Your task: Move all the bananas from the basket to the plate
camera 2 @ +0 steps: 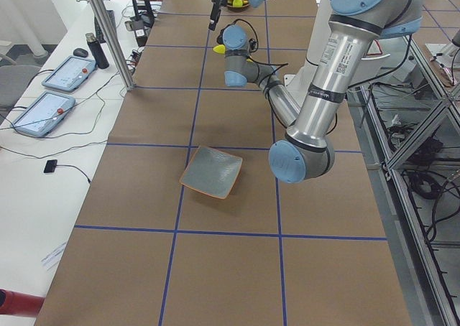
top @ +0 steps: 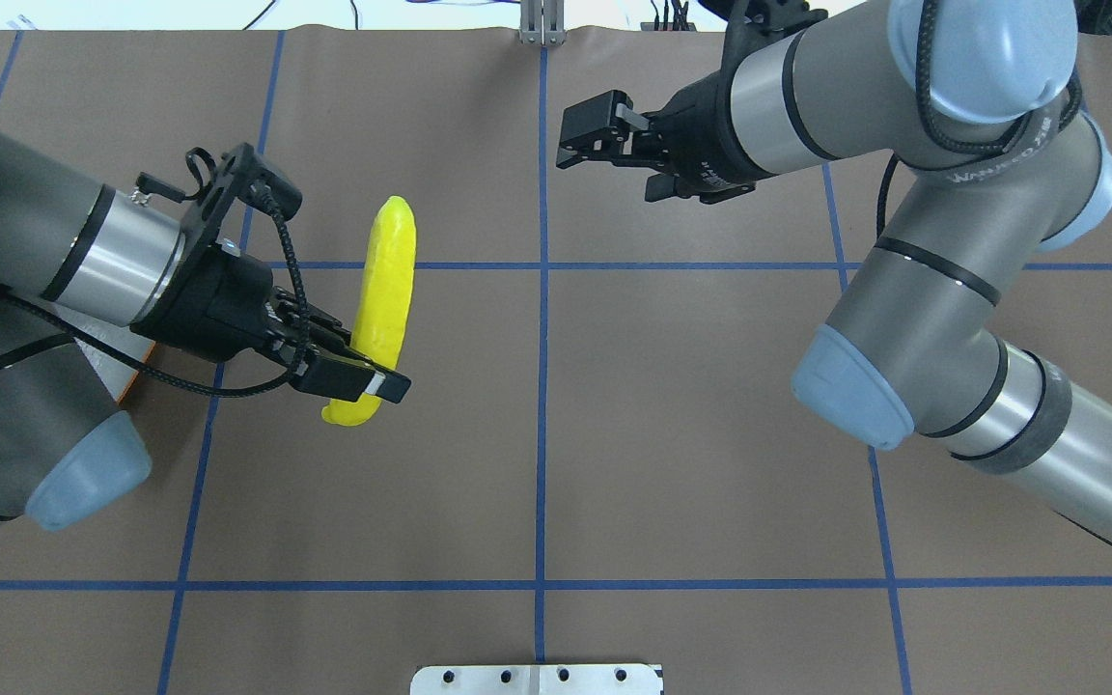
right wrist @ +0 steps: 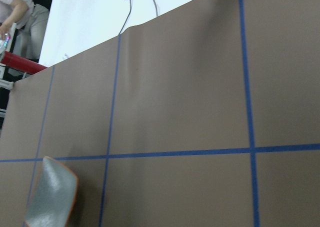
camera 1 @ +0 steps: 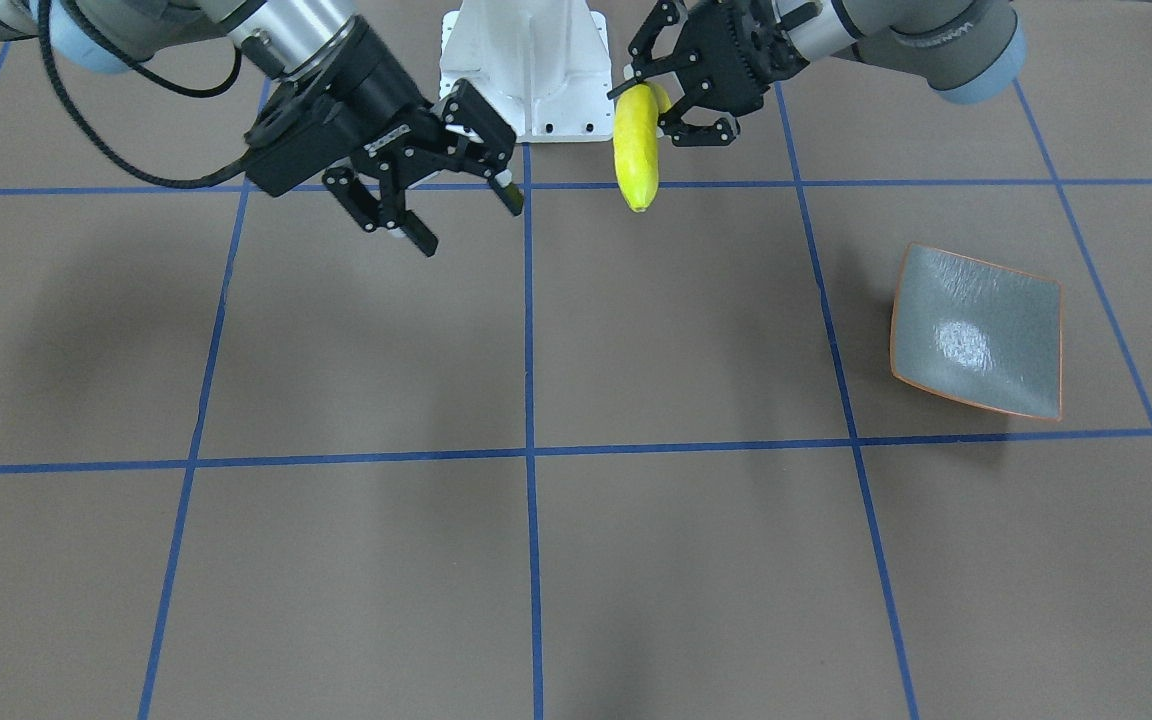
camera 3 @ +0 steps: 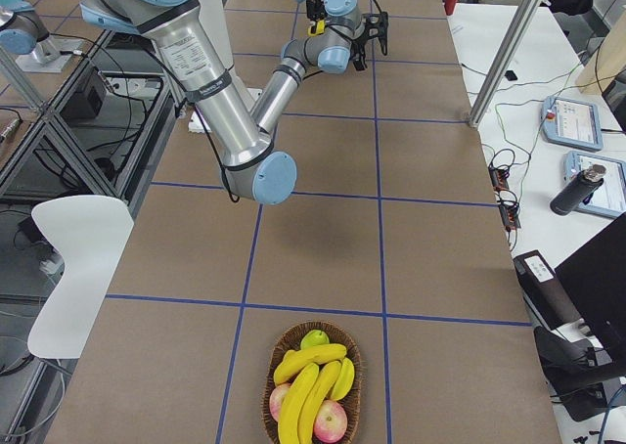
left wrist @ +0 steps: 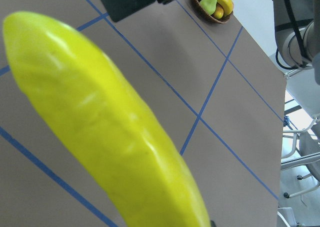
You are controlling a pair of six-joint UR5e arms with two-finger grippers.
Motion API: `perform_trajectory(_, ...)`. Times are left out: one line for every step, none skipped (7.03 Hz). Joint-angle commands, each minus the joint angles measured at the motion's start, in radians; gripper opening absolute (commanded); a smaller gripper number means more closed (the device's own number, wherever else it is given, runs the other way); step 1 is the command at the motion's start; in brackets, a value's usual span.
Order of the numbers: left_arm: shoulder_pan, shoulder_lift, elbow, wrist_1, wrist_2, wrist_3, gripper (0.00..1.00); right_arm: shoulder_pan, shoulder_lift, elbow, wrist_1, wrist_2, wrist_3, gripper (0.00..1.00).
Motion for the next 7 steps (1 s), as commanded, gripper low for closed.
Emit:
perform_trajectory(-0.063, 0.146, -0.035, -0.003, 0.016, -0.015, 0.00, 0.100, -0.037, -0.002, -0.222, 0.027, -0.178, 1.00)
perform_trajectory(-0.102, 0.216, -0.040, -0.002, 0.016, -0.012, 0.00, 0.152, -0.093, -0.002, -0.259, 0.056, -0.290, 1.00)
perform_trajectory(-0.147, 0.299, -0.037, 0.000, 0.019, 0.000, 0.00, 0.206, -0.168, 0.000, -0.258, 0.100, -0.395, 1.00)
perform_trajectory(-0.173, 0.364, -0.034, 0.000, 0.019, 0.003, 0.00, 0.244, -0.233, 0.001, -0.263, 0.105, -0.498, 1.00)
perform_trajectory(-0.186, 0.408, -0.016, 0.001, 0.031, 0.005, 0.00, 0.290, -0.320, 0.000, -0.261, 0.108, -0.644, 1.00)
perform_trajectory(-0.186, 0.424, 0.017, 0.001, 0.065, 0.009, 0.00, 0.360, -0.400, -0.002, -0.261, 0.128, -0.826, 1.00)
perform_trajectory(-0.187, 0.424, 0.065, 0.003, 0.073, 0.040, 0.00, 0.442, -0.464, -0.013, -0.261, 0.183, -0.964, 1.00)
